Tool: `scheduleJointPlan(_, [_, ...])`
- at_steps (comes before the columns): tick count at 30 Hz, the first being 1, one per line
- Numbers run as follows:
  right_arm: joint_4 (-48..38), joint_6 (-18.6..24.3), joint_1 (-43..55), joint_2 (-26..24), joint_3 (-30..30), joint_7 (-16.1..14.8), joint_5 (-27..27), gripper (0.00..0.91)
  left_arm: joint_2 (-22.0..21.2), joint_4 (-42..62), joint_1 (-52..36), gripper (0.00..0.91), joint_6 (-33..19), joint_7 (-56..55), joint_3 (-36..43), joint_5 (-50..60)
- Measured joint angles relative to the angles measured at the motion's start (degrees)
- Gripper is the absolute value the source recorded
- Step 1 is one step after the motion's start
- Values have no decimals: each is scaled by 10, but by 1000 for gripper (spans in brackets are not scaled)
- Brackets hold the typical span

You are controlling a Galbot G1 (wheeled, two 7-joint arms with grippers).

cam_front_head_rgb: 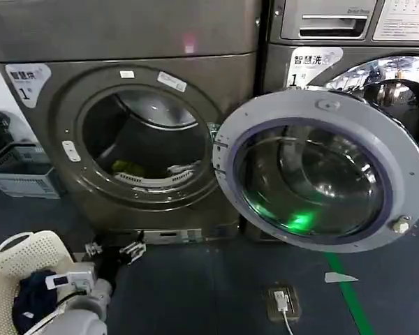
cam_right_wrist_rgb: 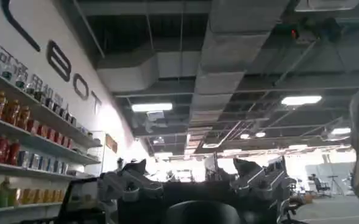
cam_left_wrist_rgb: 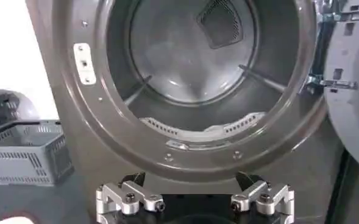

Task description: Grasp the clothes from the dryer.

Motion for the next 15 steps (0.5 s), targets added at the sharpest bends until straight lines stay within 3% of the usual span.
scheduleJointPlan(15, [3,1,1,6,-4,0,0,907,-1,0,3,907,0,0,-3,-1])
